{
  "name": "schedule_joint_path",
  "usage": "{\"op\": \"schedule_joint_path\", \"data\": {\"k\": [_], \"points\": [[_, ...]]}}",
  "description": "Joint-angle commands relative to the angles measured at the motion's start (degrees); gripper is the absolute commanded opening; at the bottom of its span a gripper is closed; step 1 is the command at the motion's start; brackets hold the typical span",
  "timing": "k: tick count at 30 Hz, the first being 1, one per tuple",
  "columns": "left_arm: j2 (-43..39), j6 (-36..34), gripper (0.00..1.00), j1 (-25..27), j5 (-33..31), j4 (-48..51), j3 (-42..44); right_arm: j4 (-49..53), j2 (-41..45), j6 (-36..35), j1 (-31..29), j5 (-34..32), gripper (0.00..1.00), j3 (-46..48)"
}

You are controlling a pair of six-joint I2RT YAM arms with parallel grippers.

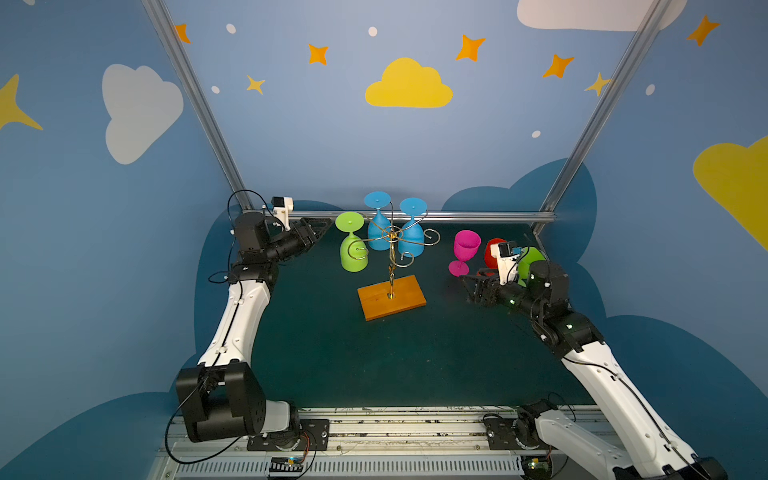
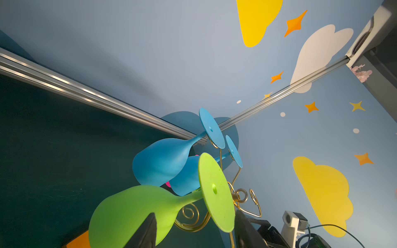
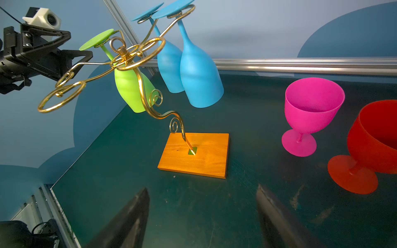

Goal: Take the wine glass off the wine glass rack
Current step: 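Reach the left gripper to the lime-green glass hanging on the rack and grasp it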

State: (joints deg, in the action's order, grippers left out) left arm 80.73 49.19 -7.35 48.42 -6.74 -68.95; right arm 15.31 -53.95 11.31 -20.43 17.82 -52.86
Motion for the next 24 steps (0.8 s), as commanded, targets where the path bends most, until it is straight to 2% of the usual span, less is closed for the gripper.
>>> {"op": "schedule_joint_path", "data": {"k": [1,13,24], "points": [[1.78,4.73,0.54,0.21,4.80,-6.36,-1.67,-1.47,-0.61,-0.66,-0.71,-0.51,0.77,-0.49],[5.40,5.65,0.42,2.93,4.82,-7.95,-4.16,-2.00,-1.42,-1.03,-1.55,-0.75,0.78,-0.75],[6.46,5.22,0.24,3.74,5.15,-7.01,-5.21,-1.86,-2.38,-1.08,-2.06,-1.12,0.78,-1.19]]}}
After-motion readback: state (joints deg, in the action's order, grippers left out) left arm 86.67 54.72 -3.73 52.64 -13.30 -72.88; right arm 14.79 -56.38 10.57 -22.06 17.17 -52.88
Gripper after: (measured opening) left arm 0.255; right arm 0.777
